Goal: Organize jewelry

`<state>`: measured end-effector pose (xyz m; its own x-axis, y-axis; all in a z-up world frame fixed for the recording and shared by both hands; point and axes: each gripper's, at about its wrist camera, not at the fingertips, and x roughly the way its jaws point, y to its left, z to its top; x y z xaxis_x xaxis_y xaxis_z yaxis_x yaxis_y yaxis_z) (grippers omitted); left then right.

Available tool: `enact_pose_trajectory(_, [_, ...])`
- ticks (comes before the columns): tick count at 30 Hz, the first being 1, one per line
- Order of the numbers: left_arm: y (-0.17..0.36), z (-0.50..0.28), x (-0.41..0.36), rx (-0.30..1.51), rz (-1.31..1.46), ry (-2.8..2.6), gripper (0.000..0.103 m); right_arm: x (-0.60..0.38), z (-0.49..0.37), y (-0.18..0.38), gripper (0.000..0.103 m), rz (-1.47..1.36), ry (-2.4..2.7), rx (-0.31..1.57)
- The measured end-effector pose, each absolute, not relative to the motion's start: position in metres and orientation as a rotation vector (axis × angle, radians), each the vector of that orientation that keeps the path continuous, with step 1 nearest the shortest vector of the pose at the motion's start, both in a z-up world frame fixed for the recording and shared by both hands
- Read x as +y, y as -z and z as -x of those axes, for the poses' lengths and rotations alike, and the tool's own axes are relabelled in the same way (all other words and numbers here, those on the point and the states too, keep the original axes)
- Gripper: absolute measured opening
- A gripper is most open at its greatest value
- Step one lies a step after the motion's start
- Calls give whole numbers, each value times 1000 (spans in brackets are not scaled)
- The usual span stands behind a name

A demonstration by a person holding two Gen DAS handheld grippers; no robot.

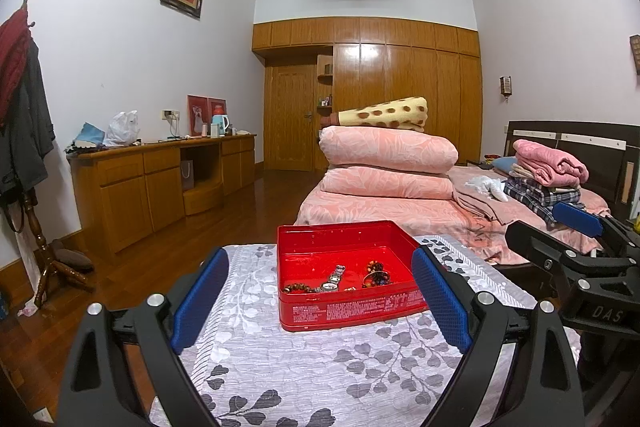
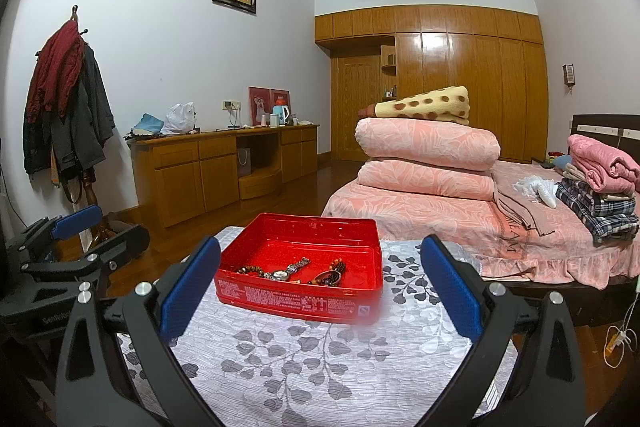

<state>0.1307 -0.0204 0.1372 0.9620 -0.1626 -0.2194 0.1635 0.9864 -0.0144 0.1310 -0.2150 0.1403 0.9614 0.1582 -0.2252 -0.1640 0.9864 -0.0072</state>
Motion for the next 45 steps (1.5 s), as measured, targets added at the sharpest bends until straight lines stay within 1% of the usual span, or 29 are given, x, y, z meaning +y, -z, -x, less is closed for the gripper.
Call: enact_pose_trajectory(45, [-130, -136, -21, 235, 12, 164, 91, -215, -131, -128, 97, 27, -159, 243])
